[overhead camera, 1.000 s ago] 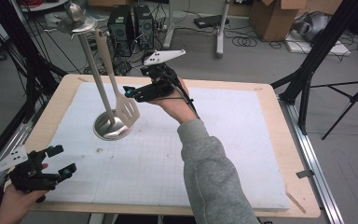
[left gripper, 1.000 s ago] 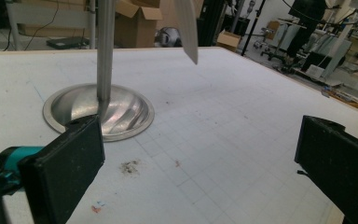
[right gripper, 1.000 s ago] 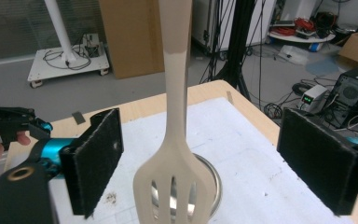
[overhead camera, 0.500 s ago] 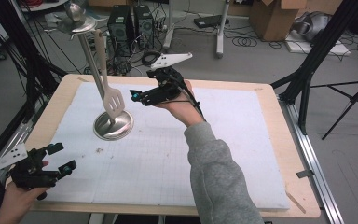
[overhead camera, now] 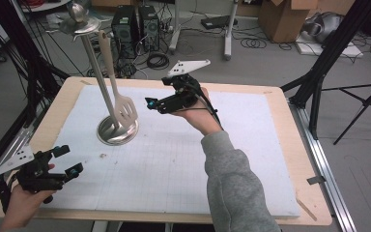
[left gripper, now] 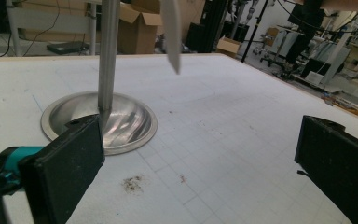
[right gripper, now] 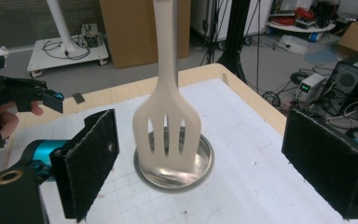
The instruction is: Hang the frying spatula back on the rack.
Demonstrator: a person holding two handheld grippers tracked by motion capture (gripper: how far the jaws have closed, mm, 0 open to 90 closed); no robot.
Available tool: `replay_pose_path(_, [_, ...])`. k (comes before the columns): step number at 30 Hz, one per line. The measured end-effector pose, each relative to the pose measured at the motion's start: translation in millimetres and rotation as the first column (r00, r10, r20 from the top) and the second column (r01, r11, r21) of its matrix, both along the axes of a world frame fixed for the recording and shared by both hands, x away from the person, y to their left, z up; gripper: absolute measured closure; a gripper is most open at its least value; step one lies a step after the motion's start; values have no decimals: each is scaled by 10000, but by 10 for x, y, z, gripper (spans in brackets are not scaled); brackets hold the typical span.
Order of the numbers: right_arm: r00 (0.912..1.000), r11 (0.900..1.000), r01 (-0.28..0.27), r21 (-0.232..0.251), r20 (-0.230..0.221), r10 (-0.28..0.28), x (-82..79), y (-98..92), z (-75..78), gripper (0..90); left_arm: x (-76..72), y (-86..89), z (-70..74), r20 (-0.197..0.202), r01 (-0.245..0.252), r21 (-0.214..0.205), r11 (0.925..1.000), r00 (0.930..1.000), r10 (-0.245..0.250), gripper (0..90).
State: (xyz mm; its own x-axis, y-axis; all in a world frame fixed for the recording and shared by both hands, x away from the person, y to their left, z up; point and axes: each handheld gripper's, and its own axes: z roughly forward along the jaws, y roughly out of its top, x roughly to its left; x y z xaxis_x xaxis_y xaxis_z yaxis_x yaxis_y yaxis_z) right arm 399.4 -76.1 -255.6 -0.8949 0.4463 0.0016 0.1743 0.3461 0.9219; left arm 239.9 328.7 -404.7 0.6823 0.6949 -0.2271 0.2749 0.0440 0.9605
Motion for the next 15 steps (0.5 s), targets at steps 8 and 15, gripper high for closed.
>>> replay_pose_path(8, [10000, 9999, -11, 172, -9, 11, -69, -163, -84, 101, -16, 23, 22, 151, -125, -52, 9999, 9998, 126, 19])
replay_pose_path(15, [10000, 9996, 21, 292, -85, -19, -144, -322, -176, 100, -24, 31, 31, 341, -195, -122, 9997, 9992, 199, 19])
